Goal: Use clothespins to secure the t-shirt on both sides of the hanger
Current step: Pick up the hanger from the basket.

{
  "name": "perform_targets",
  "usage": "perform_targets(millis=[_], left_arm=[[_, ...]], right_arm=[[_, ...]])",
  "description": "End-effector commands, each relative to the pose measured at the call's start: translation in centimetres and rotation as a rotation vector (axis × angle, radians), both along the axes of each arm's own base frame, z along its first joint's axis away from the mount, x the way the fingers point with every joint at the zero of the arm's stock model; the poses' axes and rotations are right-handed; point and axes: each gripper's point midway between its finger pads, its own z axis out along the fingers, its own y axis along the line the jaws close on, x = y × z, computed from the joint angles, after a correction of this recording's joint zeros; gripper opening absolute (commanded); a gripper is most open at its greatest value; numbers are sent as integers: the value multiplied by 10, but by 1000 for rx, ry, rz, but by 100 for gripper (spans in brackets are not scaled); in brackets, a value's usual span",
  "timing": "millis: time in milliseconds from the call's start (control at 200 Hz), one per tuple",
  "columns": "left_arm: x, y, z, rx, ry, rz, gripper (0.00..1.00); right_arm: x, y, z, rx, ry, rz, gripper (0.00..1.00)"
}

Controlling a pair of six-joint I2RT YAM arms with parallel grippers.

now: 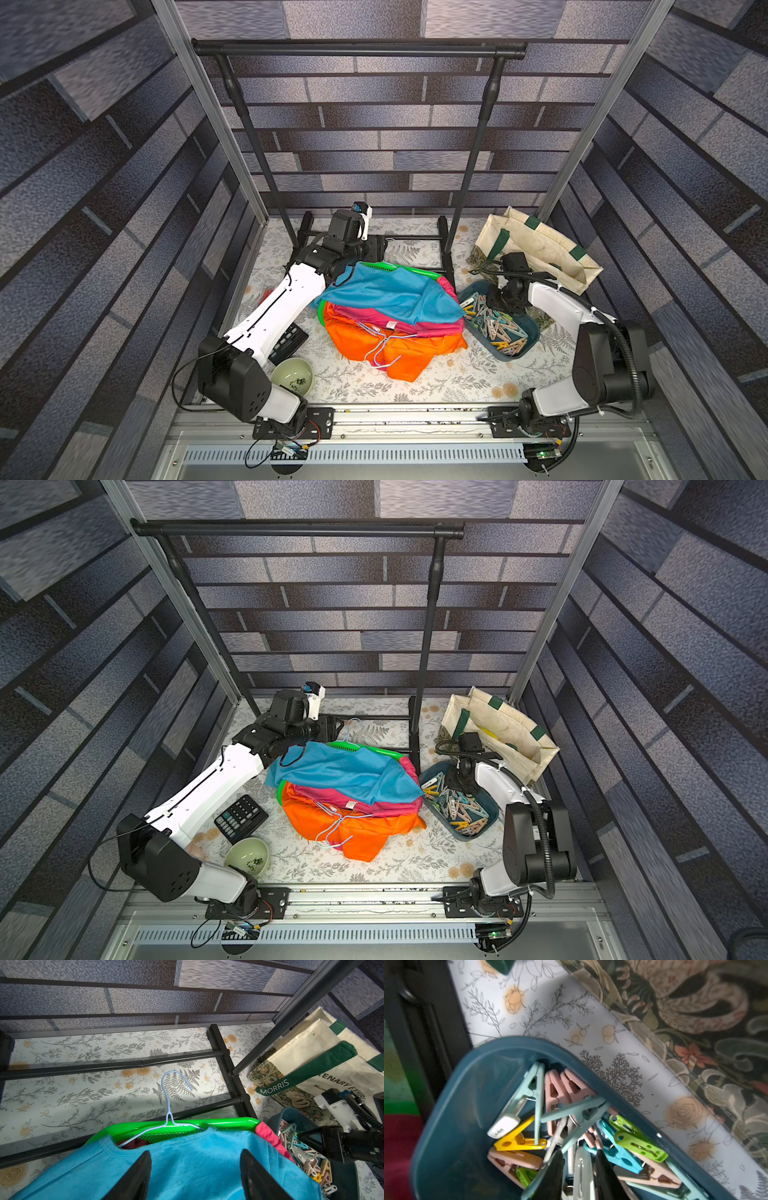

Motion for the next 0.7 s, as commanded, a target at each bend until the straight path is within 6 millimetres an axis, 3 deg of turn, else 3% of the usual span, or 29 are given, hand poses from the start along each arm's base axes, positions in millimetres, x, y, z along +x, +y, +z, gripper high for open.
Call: perform_targets(millis=[0,85,225,501,691], left_arm=[[8,1,5,-2,-2,10,78],[17,3,-7,20,27,21,78],[36,3,-44,115,127,48,60],[74,-12,-113,272,290,65,60],[87,-17,-138,357,331,84,59]], right_arm=[[9,-8,17,-87,-61,31,36],[11,-11,21,-110,-88,37,37],[10,-12,24,-109,-122,21,37],[7,-12,25,-103,-120,17,37],[9,-11,22,-96,-119,16,38]])
